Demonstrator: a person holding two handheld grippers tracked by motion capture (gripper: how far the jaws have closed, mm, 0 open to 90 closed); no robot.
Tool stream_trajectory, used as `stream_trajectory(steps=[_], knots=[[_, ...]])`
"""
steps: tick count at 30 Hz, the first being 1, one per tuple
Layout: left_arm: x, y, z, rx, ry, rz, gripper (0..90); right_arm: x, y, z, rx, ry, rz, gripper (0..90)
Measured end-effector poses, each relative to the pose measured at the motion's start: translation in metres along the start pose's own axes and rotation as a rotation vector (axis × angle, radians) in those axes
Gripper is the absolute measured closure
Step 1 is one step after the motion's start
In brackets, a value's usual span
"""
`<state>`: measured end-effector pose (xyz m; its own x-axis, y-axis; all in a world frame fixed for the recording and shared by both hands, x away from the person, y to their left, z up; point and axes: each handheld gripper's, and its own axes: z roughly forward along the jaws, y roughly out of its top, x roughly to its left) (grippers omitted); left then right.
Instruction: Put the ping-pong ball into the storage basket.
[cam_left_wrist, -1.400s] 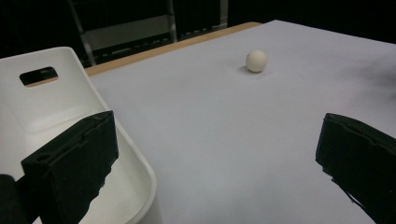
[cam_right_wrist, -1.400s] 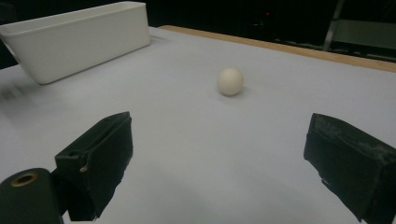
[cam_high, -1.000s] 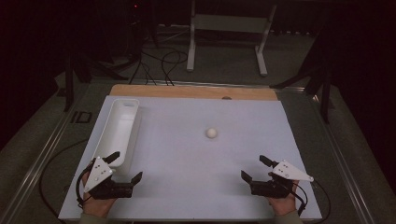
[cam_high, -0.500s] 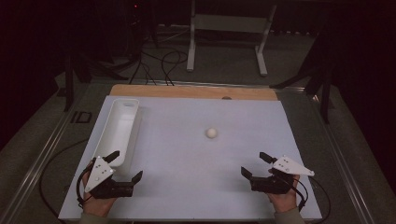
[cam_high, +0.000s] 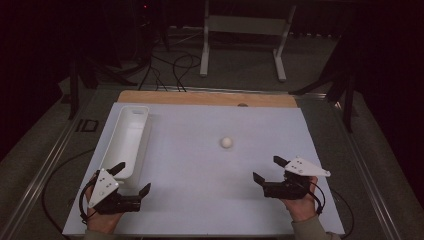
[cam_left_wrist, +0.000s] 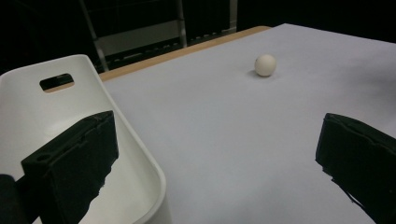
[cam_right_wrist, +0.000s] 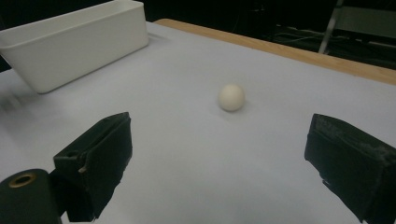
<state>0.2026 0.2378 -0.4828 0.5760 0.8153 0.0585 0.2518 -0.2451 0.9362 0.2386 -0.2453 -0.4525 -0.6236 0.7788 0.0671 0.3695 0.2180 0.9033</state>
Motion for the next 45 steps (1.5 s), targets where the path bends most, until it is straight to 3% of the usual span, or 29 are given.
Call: stream_trajectory(steps=[22, 45], knots=[[0.0, 0.001, 0.002, 0.012, 0.0, -0.007, 0.0, -0.011, 0.038, 0.014, 0.09, 0.003, 0.017, 7.5], [0.0, 0.002, 0.001, 0.014, 0.004, -0.005, 0.0, -0.016, 0.063, 0.037, 0.223, -0.009, -0.027, 7.4]])
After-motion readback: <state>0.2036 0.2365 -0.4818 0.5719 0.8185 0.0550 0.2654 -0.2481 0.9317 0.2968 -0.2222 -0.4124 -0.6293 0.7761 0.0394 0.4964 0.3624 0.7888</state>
